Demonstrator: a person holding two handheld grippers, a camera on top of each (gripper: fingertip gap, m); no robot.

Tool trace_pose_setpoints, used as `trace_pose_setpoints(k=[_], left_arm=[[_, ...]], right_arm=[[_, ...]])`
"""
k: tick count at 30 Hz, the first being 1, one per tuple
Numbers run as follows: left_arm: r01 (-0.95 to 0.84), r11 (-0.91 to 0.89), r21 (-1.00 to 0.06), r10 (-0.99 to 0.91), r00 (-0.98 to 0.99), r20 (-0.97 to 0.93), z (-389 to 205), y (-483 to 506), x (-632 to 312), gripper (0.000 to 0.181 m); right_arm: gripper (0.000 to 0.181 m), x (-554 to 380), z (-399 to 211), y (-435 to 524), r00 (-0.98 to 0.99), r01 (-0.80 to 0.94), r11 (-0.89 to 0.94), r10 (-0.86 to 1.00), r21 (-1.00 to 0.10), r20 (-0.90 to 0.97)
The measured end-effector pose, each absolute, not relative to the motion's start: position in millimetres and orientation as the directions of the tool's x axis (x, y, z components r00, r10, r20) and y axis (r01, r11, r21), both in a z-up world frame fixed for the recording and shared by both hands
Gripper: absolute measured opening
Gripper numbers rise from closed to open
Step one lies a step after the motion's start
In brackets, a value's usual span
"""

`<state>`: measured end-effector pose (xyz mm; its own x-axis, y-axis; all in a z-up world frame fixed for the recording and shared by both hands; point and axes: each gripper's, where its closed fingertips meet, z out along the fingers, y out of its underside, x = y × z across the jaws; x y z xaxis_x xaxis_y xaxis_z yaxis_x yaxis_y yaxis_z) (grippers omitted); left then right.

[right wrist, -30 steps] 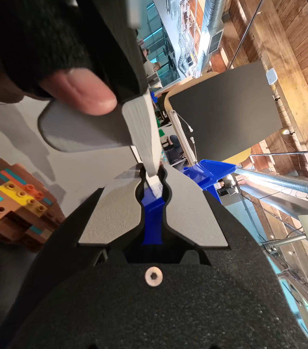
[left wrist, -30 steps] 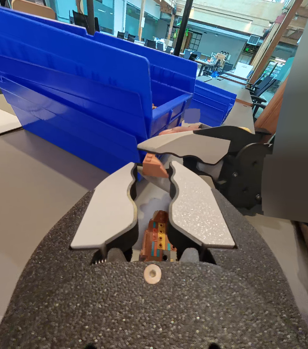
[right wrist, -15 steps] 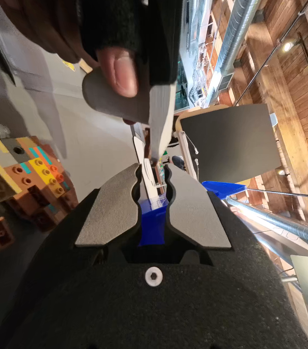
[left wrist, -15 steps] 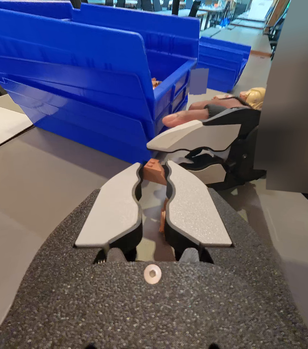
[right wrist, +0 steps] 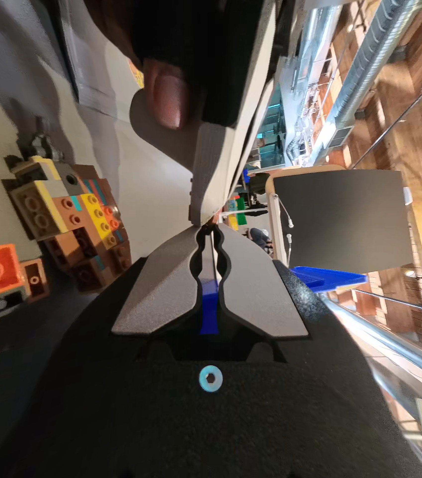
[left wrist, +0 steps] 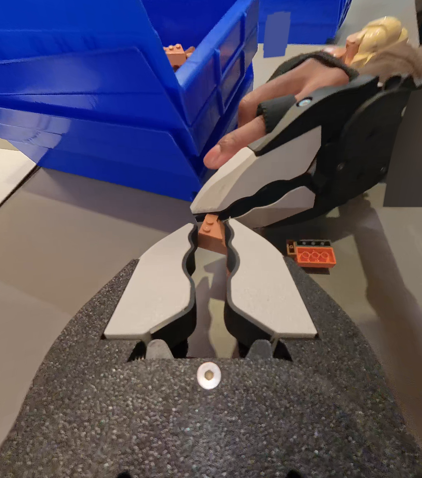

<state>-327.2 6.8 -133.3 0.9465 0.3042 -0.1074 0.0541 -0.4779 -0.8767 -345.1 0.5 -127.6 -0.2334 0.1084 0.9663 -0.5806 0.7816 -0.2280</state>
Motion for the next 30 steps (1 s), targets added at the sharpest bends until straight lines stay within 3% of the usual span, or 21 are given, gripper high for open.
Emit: trace_pose_setpoints(k=[6, 11, 16, 19, 22, 30], left_arm=[[-0.123, -0.675, -0.728, 0.286, 0.865, -0.411, -149, -9, -345, 0.02], [-0.071, -0.596, -0.8, 0.333, 0.885, -0.326, -139, -5, -344, 0.02], [-0.031, -0.56, -0.828, 0.375, 0.881, -0.286, -134, -6, -347, 0.02], [-0.029, -0.551, -0.834, 0.379, 0.882, -0.281, -132, -4, -345, 0.02], [-0.027, -0.539, -0.842, 0.377, 0.886, -0.269, -130, -2, -343, 0.02], [0.039, -0.446, -0.894, 0.378, 0.914, -0.149, -126, 4, -339, 0.02]], right_arm=[[0.004, -341, -134, -1, -0.371, -0.564, 0.753, 0.134, -0.338, 0.919], [0.005, -339, -122, -2, -0.323, -0.583, 0.735, 0.18, -0.346, 0.929], [0.005, -337, -35, 29, -0.137, -0.609, 0.622, 0.529, -0.492, 0.838], [0.006, -373, -8, 83, -0.105, -0.392, 0.621, 0.703, -0.678, 0.704], [0.025, -398, -17, 113, -0.203, -0.193, 0.546, 0.791, -0.815, 0.577], [0.029, -386, -15, 107, -0.187, -0.248, 0.583, 0.754, -0.773, 0.629]])
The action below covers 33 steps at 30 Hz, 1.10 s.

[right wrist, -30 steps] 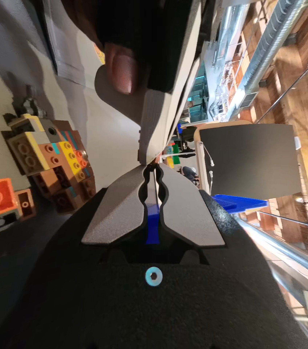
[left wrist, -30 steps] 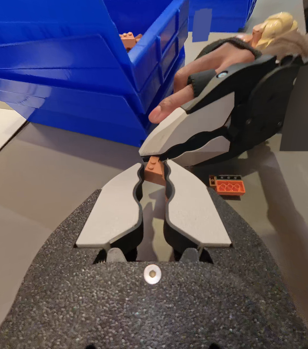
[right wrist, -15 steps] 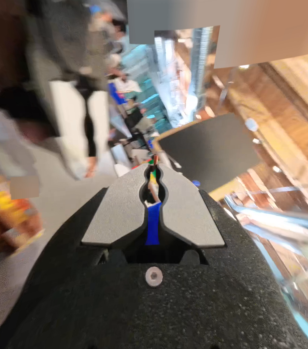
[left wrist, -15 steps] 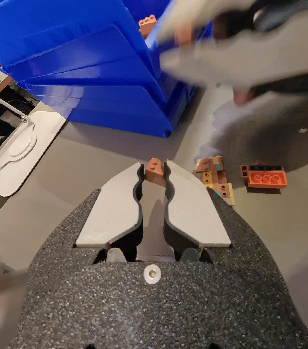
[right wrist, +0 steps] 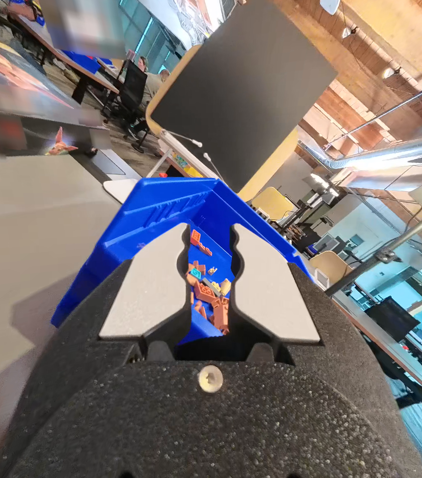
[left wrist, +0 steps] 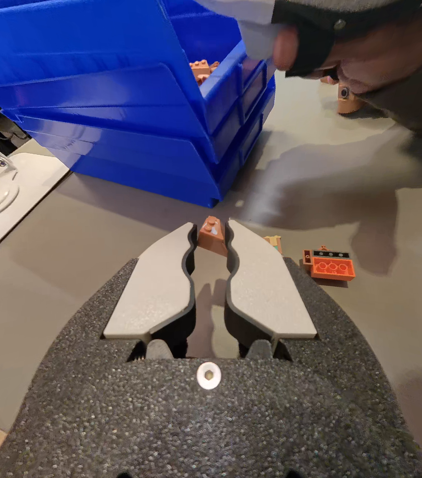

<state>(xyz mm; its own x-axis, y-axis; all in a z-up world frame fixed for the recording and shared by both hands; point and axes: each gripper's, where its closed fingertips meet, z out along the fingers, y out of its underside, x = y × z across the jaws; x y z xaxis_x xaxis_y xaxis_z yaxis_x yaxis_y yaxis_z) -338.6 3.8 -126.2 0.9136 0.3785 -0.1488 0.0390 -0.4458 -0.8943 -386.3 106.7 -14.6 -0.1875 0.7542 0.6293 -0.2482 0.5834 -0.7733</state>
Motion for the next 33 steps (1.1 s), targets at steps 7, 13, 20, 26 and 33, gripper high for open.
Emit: trace_pose_setpoints(k=[7, 13, 20, 26, 33], left_arm=[[0.043, -0.361, -0.931, 0.331, 0.94, -0.086, -117, 10, -330, 0.02], [-0.072, -0.393, -0.917, 0.285, 0.938, -0.196, -117, 11, -325, 0.02], [0.133, -0.315, -0.94, 0.223, 0.973, 0.063, -119, 16, -314, 0.02], [0.284, -0.266, -0.921, 0.178, 0.954, 0.243, -119, 19, -308, 0.02], [0.405, -0.137, -0.904, 0.188, 0.906, 0.378, -108, 23, -314, 0.022]], right_arm=[[0.012, -331, -38, 38, -0.496, -0.536, 0.443, 0.524, -0.719, 0.692], [0.018, -317, -93, 17, -0.766, -0.41, 0.421, 0.323, -0.809, 0.556], [0.028, -311, -124, 12, -0.701, -0.527, 0.514, 0.186, -0.676, 0.688], [0.03, -313, -121, 8, -0.617, -0.576, 0.534, 0.214, -0.619, 0.758], [0.017, -320, -112, 6, -0.57, -0.545, 0.544, 0.317, -0.638, 0.758]])
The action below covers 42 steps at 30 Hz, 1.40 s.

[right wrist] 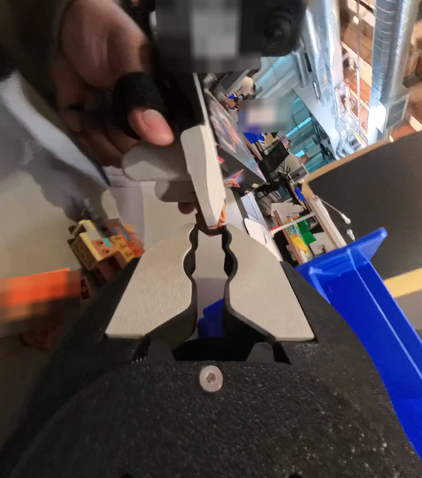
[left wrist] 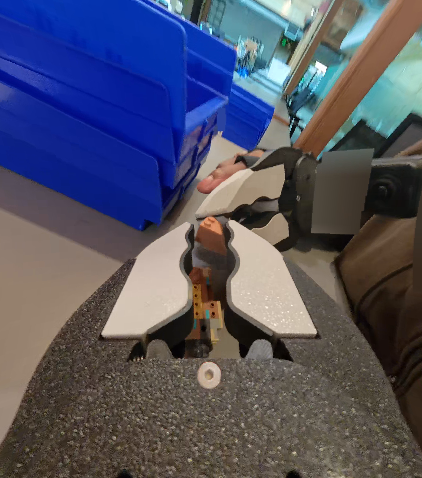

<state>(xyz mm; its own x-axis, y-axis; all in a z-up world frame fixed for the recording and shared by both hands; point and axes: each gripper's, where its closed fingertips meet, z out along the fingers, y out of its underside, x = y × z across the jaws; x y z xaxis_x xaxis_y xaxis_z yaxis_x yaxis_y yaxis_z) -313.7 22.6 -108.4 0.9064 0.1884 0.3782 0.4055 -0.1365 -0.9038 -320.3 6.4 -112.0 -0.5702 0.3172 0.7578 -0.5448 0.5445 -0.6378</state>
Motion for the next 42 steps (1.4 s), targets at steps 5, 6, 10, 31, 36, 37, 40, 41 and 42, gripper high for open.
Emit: trace_pose_setpoints(k=[5, 6, 10, 31, 36, 37, 40, 41, 42], left_arm=[[0.597, 0.025, -0.802, 0.152, 0.791, 0.593, -102, 21, -326, 0.036], [0.629, 0.052, -0.776, 0.135, 0.765, 0.629, -101, 21, -327, 0.037], [0.692, 0.113, -0.713, 0.089, 0.708, 0.701, -98, 26, -325, 0.035], [0.247, -0.387, -0.888, 0.273, 0.951, 0.146, -127, 5, -319, 0.011], [0.153, -0.512, -0.845, 0.2, 0.978, 0.056, -138, 8, -302, 0.011], [0.141, -0.53, -0.836, 0.189, 0.981, 0.045, -140, 8, -300, 0.011], [0.136, -0.533, -0.835, 0.171, 0.984, 0.052, -139, 10, -296, 0.011], [0.147, -0.524, -0.839, 0.179, 0.982, 0.06, -138, 10, -297, 0.011], [0.164, -0.505, -0.847, 0.192, 0.979, 0.076, -137, 10, -299, 0.011]], right_arm=[[0.017, -342, -95, 21, -0.531, -0.4, 0.52, 0.54, -0.755, 0.653], [0.017, -344, -95, 22, -0.521, -0.384, 0.521, 0.56, -0.763, 0.644], [0.017, -343, -96, 19, -0.438, -0.375, 0.586, 0.571, -0.719, 0.694], [0.039, -327, -114, 8, -0.26, -0.638, 0.705, 0.181, -0.309, 0.948], [0.045, -316, -121, -2, -0.166, -0.685, 0.709, 0.069, -0.165, 0.984], [0.044, -314, -121, -4, -0.153, -0.694, 0.704, 0.061, -0.151, 0.986], [0.032, -309, -125, -8, -0.142, -0.707, 0.697, 0.03, -0.122, 0.989], [0.032, -310, -124, -8, -0.142, -0.7, 0.702, 0.042, -0.131, 0.989], [0.031, -313, -123, -7, -0.16, -0.684, 0.713, 0.063, -0.157, 0.985]])
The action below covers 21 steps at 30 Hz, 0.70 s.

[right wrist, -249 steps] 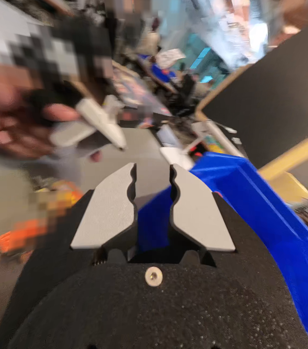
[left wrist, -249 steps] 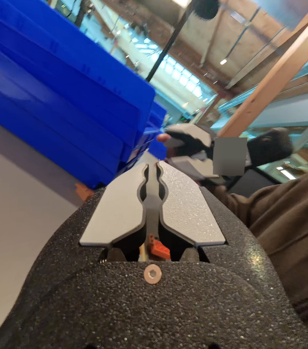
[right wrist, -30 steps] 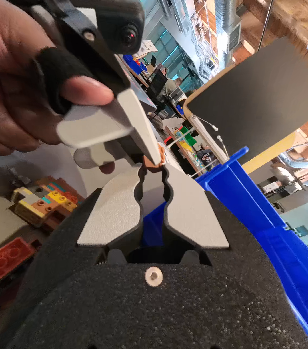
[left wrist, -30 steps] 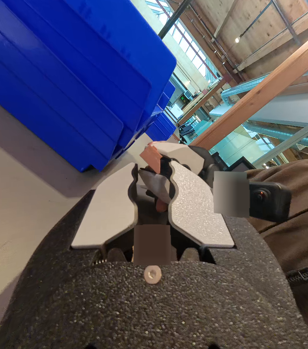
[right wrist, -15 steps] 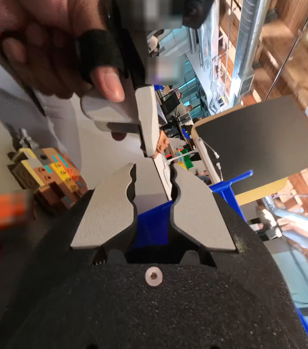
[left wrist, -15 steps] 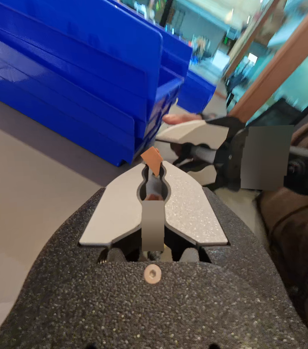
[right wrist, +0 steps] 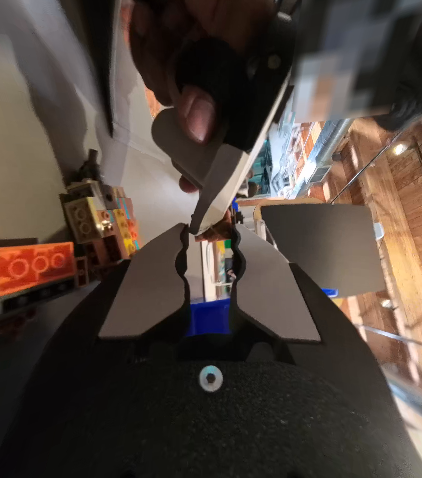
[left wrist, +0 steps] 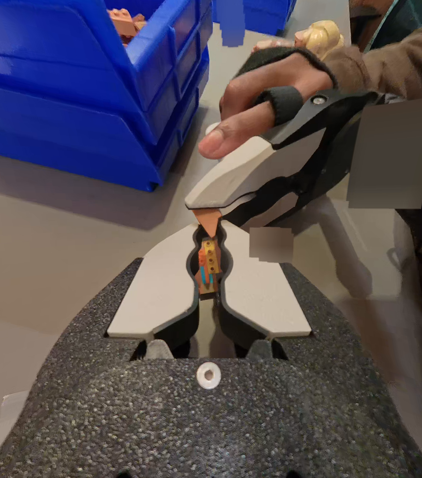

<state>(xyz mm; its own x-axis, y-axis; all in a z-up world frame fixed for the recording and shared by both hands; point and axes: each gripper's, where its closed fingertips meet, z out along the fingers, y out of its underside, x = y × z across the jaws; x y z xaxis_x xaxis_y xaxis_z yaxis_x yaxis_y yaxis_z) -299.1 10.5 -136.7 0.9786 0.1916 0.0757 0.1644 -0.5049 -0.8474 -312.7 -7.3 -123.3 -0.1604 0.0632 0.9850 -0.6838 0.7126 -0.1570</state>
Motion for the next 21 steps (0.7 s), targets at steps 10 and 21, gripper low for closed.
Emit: trace_pose_setpoints(k=[10, 21], left_arm=[[0.327, -0.331, -0.885, 0.301, 0.926, 0.23, -129, 15, -318, 0.015], [0.315, -0.327, -0.891, 0.281, 0.933, 0.227, -133, 21, -314, 0.014]], right_arm=[[0.028, -334, -123, 3, -0.469, -0.4, 0.706, 0.391, -0.585, 0.792], [0.029, -330, -124, -1, -0.481, -0.385, 0.706, 0.396, -0.594, 0.782]])
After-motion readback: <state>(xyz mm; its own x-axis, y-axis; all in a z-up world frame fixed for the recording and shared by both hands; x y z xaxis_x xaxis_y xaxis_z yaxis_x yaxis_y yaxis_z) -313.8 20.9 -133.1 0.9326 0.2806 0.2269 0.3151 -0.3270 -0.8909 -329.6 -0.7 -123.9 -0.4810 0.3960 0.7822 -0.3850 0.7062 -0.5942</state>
